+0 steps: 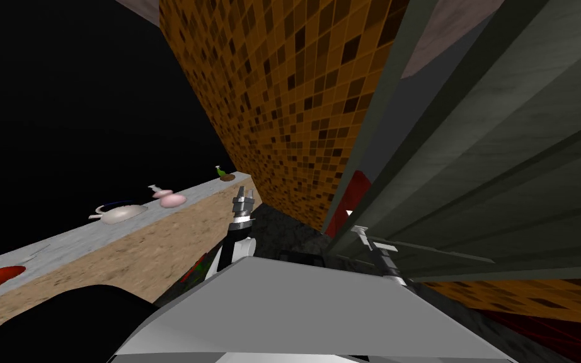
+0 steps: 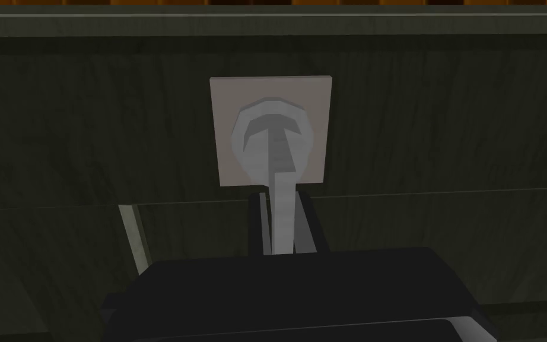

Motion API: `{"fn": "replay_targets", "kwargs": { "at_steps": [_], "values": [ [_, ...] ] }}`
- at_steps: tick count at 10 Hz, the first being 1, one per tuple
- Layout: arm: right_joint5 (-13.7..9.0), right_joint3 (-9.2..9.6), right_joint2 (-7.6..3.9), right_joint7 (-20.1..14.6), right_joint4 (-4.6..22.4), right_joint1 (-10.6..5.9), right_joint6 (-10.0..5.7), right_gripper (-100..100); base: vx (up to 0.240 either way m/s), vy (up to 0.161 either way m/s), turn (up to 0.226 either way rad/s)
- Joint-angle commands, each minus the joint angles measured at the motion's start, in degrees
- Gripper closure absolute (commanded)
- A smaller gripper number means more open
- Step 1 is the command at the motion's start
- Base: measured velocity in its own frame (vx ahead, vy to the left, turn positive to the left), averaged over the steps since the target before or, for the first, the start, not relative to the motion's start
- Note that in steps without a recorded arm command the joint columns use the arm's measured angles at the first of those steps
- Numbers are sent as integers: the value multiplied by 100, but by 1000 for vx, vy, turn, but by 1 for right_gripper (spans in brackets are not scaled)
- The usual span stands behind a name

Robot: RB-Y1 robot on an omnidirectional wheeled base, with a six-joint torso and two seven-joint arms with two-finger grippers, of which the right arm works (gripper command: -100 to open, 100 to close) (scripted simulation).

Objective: Pull the door open

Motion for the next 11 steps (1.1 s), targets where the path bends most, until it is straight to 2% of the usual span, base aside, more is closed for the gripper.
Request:
{"fn": "replay_targets", "kwargs": {
  "at_steps": [1,3,4,5,7,11],
  "values": [
    [-29,4,-94,-79,65,148,-204,100,-242,-16,272],
    [-46,23,-163,-148,164,236,-399,100,-224,-59,198],
    [-28,36,-114,-111,112,210,-308,100,-98,-21,43],
    [5,102,-141,-144,159,263,-446,100,-190,-27,172],
    [23,138,-169,-165,188,289,-535,100,-209,-82,122],
    [77,250,-255,-232,281,372,-815,100,-216,-68,139]
  ]
}}
